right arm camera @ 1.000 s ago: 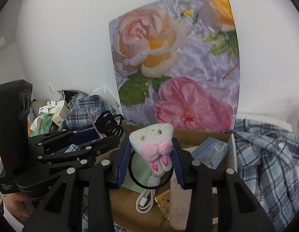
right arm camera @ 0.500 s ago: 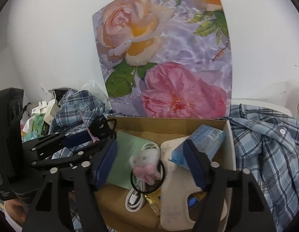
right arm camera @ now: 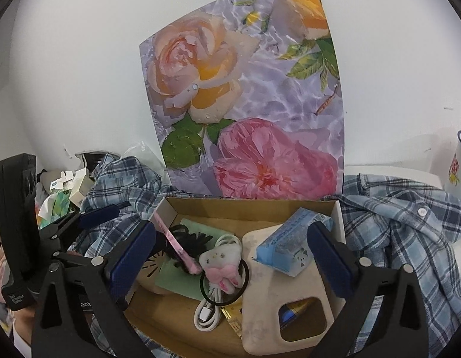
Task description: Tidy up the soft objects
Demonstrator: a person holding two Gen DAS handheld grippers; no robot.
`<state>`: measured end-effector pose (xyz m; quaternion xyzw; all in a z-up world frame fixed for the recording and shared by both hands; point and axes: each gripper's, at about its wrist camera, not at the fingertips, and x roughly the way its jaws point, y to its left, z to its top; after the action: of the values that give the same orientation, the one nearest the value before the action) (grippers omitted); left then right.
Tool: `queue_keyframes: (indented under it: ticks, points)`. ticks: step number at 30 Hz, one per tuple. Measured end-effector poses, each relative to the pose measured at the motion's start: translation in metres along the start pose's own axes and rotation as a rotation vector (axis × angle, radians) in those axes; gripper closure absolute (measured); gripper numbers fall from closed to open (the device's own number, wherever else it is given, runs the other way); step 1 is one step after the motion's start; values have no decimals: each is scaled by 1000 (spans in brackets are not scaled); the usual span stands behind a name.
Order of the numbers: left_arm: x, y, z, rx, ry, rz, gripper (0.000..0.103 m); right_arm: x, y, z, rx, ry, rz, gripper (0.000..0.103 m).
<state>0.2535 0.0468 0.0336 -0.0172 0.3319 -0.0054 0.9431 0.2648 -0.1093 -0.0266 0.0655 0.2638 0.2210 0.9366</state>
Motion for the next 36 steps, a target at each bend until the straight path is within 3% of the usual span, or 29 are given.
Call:
queue_keyframes:
  ticks: [13, 22, 36]
  points:
    - [-50, -4, 19, 1, -115, 45, 0, -49, 26, 24, -80, -115, 4, 1]
    - [-93, -3, 32, -10, -187, 28, 0, -87, 39, 40, -100, -187, 36, 1]
    - [-169, 0, 57, -1, -317, 7, 0, -170, 84, 67, -180, -313, -1, 0]
